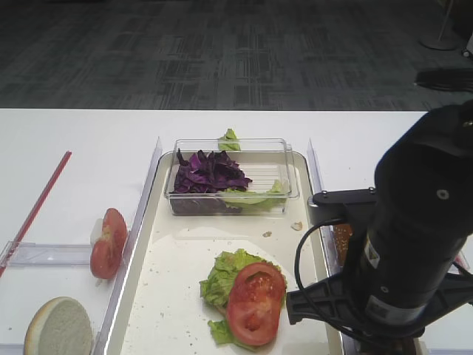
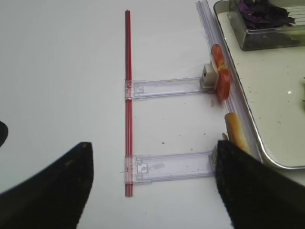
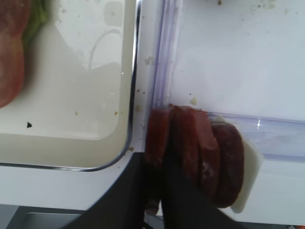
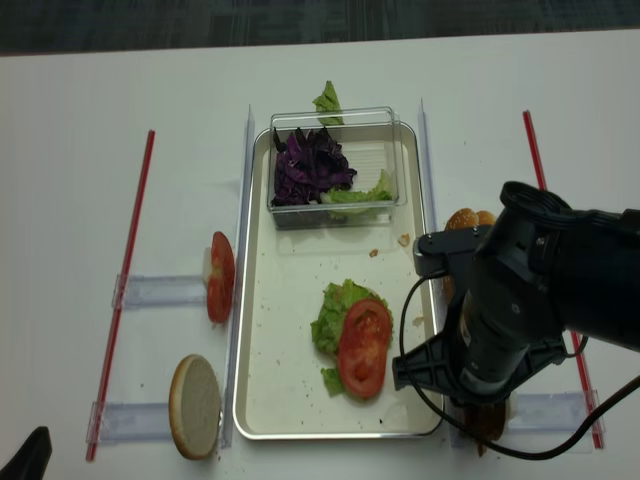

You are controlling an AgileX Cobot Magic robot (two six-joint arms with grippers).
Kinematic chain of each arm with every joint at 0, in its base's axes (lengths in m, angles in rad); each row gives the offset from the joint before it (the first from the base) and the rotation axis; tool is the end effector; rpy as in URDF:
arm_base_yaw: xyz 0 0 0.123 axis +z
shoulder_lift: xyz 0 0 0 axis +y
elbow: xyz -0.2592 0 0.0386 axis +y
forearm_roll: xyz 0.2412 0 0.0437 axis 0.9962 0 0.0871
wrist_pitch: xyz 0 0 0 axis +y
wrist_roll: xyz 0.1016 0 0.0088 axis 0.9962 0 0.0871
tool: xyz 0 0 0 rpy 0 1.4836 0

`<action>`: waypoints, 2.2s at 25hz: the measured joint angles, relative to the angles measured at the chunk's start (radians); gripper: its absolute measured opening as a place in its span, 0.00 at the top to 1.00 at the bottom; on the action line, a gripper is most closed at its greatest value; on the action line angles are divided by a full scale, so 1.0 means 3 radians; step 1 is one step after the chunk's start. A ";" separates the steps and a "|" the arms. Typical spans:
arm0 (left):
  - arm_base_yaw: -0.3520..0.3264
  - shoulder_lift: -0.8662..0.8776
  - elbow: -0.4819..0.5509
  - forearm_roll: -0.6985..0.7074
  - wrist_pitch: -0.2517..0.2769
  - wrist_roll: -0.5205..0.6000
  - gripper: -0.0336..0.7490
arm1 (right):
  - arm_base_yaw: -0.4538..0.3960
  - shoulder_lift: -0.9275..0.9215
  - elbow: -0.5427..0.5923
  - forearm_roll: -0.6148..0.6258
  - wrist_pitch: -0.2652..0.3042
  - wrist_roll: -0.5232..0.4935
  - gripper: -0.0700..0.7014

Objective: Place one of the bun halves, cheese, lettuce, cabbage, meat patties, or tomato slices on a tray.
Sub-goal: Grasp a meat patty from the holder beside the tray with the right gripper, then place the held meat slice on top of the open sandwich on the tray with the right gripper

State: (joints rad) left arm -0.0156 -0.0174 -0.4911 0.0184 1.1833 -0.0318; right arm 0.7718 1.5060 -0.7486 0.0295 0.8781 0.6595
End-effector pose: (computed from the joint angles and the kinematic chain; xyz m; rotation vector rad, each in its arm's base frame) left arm 0.0144 0.0015 0.2561 -0.0198 2.1582 -0.0050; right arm 0.1627 0.1615 0.1483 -0.1470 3.1358 0.0503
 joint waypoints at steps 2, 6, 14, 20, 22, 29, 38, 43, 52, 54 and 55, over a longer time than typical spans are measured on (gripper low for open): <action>0.0000 0.0000 0.0000 0.0000 0.0000 0.0000 0.33 | 0.0000 0.0000 0.0000 0.0000 0.0000 0.0000 0.77; 0.0000 0.0000 0.0000 0.0000 0.0000 0.0000 0.33 | 0.0000 0.0000 0.0000 0.0000 0.0000 0.0002 0.77; 0.0000 0.0000 0.0000 0.0000 0.0000 0.0000 0.33 | 0.0000 0.0000 -0.0176 -0.0019 0.0136 0.0002 0.77; 0.0000 0.0000 0.0000 0.0000 0.0000 0.0000 0.33 | 0.0000 0.0000 -0.0399 -0.0098 0.0331 0.0002 0.77; 0.0000 0.0000 0.0000 0.0000 0.0000 0.0000 0.33 | 0.0000 0.0000 -0.0445 -0.0139 0.0408 0.0002 0.77; 0.0000 0.0000 0.0000 0.0000 0.0000 0.0000 0.33 | 0.0000 0.0000 -0.0575 -0.0207 0.0534 0.0002 0.77; 0.0000 0.0000 0.0000 0.0000 0.0000 0.0000 0.33 | 0.0000 -0.0072 -0.0664 -0.0263 0.0610 0.0002 0.77; 0.0000 0.0000 0.0000 0.0000 0.0000 0.0000 0.33 | 0.0000 -0.0072 -0.0664 -0.0263 0.0610 0.0002 0.77; 0.0000 0.0000 0.0000 0.0000 0.0000 0.0000 0.33 | 0.0000 -0.0072 -0.0664 -0.0256 0.0509 0.0002 0.77; 0.0000 0.0000 0.0000 0.0000 0.0000 0.0000 0.33 | 0.0000 -0.0072 -0.0664 -0.0251 0.0469 0.0002 0.77; 0.0000 0.0000 0.0000 0.0000 0.0000 0.0000 0.33 | 0.0000 -0.0072 -0.0664 -0.0251 0.0455 0.0002 0.77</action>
State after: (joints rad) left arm -0.0156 -0.0174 -0.4911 0.0184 1.1833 -0.0318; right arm 0.7718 1.4844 -0.9480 -0.0457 1.0145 0.6602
